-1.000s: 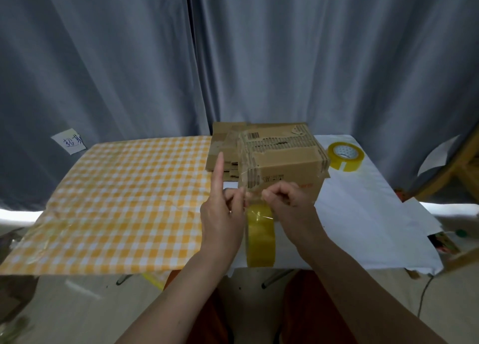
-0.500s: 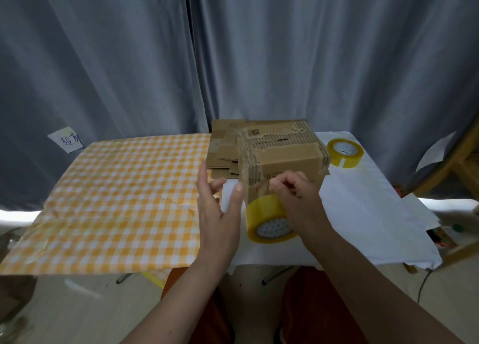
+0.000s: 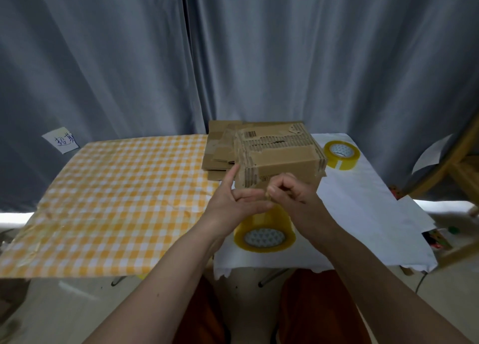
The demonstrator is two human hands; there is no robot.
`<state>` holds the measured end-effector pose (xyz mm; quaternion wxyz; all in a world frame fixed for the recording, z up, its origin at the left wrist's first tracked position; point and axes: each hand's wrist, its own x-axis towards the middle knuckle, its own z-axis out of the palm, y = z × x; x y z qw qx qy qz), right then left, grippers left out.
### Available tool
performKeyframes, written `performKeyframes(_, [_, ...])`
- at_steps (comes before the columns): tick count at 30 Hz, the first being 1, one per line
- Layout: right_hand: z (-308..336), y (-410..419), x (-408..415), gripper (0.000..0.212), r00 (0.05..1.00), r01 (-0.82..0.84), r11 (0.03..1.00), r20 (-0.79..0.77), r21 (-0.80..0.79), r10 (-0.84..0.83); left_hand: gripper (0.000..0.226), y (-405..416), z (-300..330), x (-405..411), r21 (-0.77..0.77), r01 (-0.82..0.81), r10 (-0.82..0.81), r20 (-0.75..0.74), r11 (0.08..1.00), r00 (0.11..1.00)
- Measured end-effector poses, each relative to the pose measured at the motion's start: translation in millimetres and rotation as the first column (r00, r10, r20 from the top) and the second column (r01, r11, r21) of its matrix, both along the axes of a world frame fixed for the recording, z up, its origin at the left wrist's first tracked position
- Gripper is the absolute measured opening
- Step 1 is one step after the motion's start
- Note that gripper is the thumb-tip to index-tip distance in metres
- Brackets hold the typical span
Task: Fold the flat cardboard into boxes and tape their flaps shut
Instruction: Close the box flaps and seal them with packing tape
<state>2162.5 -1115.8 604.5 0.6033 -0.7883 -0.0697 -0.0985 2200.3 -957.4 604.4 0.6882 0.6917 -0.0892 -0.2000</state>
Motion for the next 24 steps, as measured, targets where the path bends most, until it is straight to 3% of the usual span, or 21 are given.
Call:
performKeyframes(5, [0, -1, 0, 0.026, 0.999, -0.034, 0.999, 0.007, 0.014, 0.034, 0.093, 4, 3, 4, -0.003, -0.064, 0.064, 0.052, 0.998, 0.997])
performKeyframes(8, [-2, 0, 0, 0.026, 1.0, -0.024, 1.0, 0.001, -0.001, 0.024, 0.098, 4, 0, -1, 0.105, -0.089, 0.075, 0.127, 0.991, 0.989])
performKeyframes(11, [-2, 0, 0, 0.029, 1.0, -0.024, 1.0, -0.019, -0.013, 0.024, 0.106, 2, -1, -5, 0.148, 0.011, -0.026, 0.102, 0.989, 0.994])
performKeyframes(16, [-3, -3, -3, 0.027, 0.999, -0.008, 0.999, -0.035, -0.034, 0.007, 0.088, 1, -6, -8, -0.03, -0.058, 0.06, 0.089, 0.998, 0.994])
performKeyframes(19, [-5, -2, -3, 0.023, 0.997, 0.039, 0.999, -0.059, -0.036, -0.041, 0.071, -3, -8, -13, -0.027, -0.118, 0.121, 0.214, 0.993, 0.969])
performKeyframes(24, [-5, 5, -4, 0.02, 0.982, 0.16, 0.987, -0.1, 0.005, -0.158, 0.046, -10, -18, -22, 0.011, -0.236, 0.203, 0.476, 0.972, 0.856])
